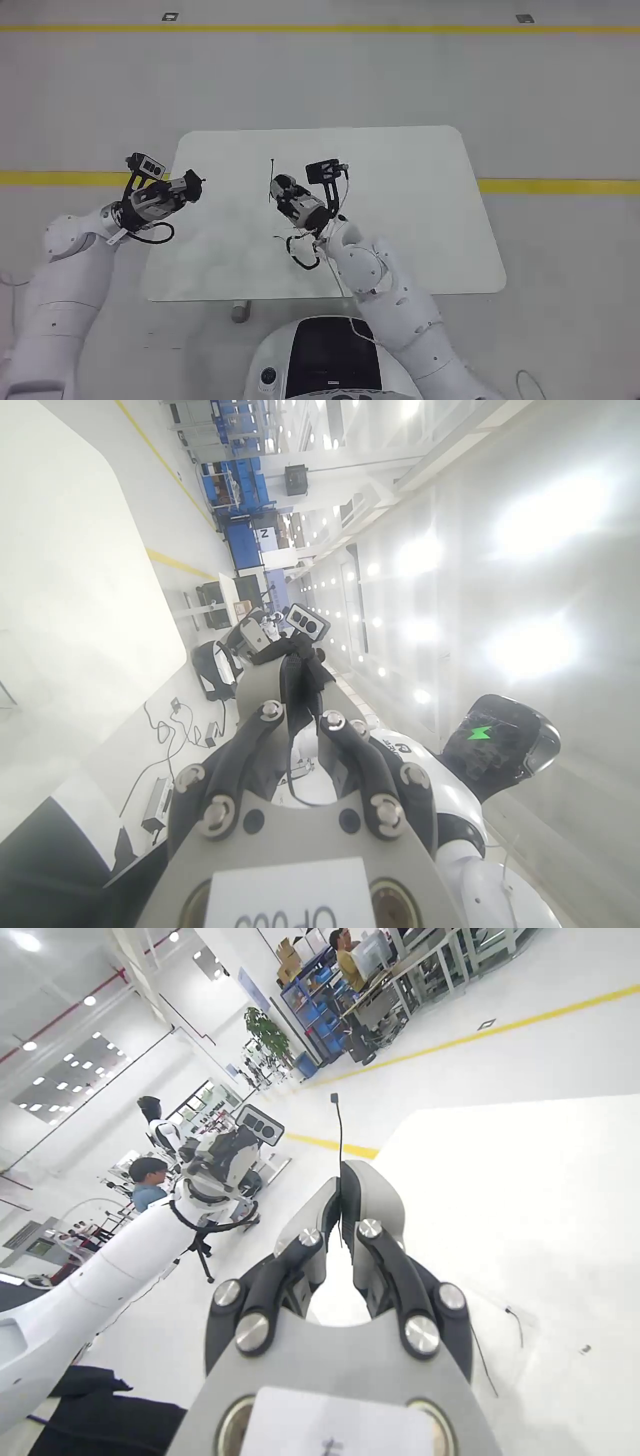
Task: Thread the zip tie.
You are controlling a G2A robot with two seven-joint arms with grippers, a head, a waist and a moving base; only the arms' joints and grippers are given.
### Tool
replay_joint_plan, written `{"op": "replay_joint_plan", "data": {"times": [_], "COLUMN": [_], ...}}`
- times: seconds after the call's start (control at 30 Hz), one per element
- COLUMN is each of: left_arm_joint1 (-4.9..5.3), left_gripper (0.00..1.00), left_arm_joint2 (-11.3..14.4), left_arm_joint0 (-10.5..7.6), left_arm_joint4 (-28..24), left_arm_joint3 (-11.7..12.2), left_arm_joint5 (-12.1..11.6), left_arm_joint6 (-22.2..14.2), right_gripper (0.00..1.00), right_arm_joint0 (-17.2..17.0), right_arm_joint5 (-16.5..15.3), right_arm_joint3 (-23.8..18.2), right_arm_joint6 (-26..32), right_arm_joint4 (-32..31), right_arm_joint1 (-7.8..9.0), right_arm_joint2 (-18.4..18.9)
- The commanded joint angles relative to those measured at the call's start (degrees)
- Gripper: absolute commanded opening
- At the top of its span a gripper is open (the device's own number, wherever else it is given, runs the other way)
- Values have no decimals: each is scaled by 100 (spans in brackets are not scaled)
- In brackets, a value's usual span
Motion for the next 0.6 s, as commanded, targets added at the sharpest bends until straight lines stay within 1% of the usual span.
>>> {"op": "replay_joint_plan", "data": {"times": [0.0, 0.07, 0.13, 0.17, 0.27, 0.3, 0.33, 0.4, 0.47, 0.53, 0.57], "left_arm_joint1": [-6, -38, -64, -88, -148, -164, -176, -201, -237, -263, -268], "left_gripper": [0, 0, 0, 0, 0, 0, 0, 0, 0, 0, 0], "left_arm_joint2": [13, 99, 163, 226, 438, 487, 536, 648, 734, 827, 837], "left_arm_joint0": [19, 124, 217, 271, 372, 379, 381, 376, 375, 343, 318], "left_arm_joint4": [-7, -117, -178, -251, -268, -289, -222, 12, -97, -20, 36], "left_arm_joint3": [-11, -130, -181, -220, -312, -321, -320, -316, -308, -306, -347], "left_arm_joint5": [18, 95, 55, 43, -51, -64, -125, -329, -348, -359, -359], "left_arm_joint6": [110, 317, 449, 544, 676, 705, 749, 902, 988, 1015, 1020], "right_gripper": [0, 0, 0, 0, 0, 0, 0, 0, 0, 0, 0], "right_arm_joint0": [-4, -85, -136, -160, -138, -112, -86, -2, 58, 164, 183], "right_arm_joint5": [3, -15, 48, 69, 86, 81, 96, 140, 174, 222, 233], "right_arm_joint3": [-14, -87, -132, -105, 25, 91, 159, 336, 450, 559, 565], "right_arm_joint6": [-43, -464, -1001, -1316, -2010, -2156, -2296, -2516, -2689, -2816, -2829], "right_arm_joint4": [2, 52, -44, -132, -333, -369, -395, -484, -533, -791, -863], "right_arm_joint1": [0, -8, -26, -42, -88, -102, -116, -146, -167, -173, -171], "right_arm_joint2": [6, -60, -155, -269, -550, -623, -688, -823, -903, -971, -977]}}
